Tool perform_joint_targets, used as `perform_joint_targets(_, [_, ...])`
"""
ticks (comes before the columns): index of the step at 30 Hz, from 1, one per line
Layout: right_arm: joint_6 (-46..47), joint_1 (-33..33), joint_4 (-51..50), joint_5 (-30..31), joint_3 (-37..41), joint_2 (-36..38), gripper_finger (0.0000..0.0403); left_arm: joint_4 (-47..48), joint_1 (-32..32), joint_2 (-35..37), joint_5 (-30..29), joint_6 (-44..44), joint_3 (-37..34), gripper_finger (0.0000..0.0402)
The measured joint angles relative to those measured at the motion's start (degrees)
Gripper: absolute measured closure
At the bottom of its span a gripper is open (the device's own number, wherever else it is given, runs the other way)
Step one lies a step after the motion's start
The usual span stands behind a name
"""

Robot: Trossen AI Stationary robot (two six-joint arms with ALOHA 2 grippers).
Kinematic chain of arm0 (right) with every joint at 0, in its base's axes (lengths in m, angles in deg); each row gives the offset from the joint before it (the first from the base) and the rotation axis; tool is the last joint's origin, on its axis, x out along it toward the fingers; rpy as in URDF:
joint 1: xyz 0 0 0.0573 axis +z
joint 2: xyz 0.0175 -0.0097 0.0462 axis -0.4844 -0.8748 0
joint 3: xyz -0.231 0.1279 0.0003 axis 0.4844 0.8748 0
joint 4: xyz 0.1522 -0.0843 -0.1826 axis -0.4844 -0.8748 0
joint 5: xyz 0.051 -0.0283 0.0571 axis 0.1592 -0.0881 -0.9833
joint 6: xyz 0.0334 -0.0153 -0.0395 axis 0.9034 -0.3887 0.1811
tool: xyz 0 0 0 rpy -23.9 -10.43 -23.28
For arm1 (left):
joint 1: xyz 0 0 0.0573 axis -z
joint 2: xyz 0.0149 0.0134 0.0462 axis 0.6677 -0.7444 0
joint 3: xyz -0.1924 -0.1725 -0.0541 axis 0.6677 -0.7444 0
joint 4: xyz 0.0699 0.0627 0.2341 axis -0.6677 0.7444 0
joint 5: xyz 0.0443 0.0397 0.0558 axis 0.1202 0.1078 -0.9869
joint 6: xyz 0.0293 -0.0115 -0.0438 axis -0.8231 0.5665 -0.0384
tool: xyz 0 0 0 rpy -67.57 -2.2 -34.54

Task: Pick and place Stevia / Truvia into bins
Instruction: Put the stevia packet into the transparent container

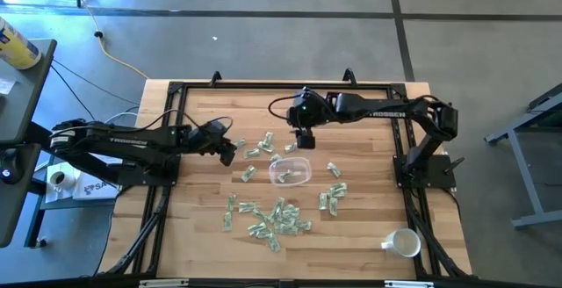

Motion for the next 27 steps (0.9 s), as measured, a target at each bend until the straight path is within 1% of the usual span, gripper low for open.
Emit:
perform_joint_targets(5, [0.2, -1.7, -0.2, 2.6, 0.0, 0.0, 0.0147, -5.1, -2.7, -4.9, 7.3, -7.6, 0.0, 0.0165])
perform_joint_targets(9, [3.2, -3.2, -0.3, 3.0, 0.0, 0.0, 0.0147, -6.6, -2.7, -8.7, 7.4, -12.3, 0.1, 0.0165])
perform_joint_targets(12, [5.2, -3.7, -0.4, 3.8, 0.0, 0.0, 0.0147, -7.5, -2.7, -10.6, 7.4, -13.7, 0.1, 0.0165])
perform_joint_targets(16, [5.2, -3.8, -0.5, 4.6, 0.1, 0.0, 0.0147, -7.4, -3.5, -12.7, 6.3, -15.1, 0.1, 0.0165])
perform_joint_targets(20, [6.5, -3.8, -1.7, 5.4, 0.5, 0.0, 0.0147, -7.6, -7.4, -13.9, 6.9, -17.2, 0.1, 0.0165])
perform_joint_targets(24, [7.8, -3.9, -1.6, 5.5, 0.5, 0.0, 0.0147, -8.1, -12.3, -14.7, 12.0, -20.1, 0.1, 0.0165])
perform_joint_targets(27, [8.1, -4.0, -1.7, 5.8, 0.5, 0.0, 0.0147, -9.6, -14.5, -16.3, 14.7, -22.6, 0.1, 0.0165])
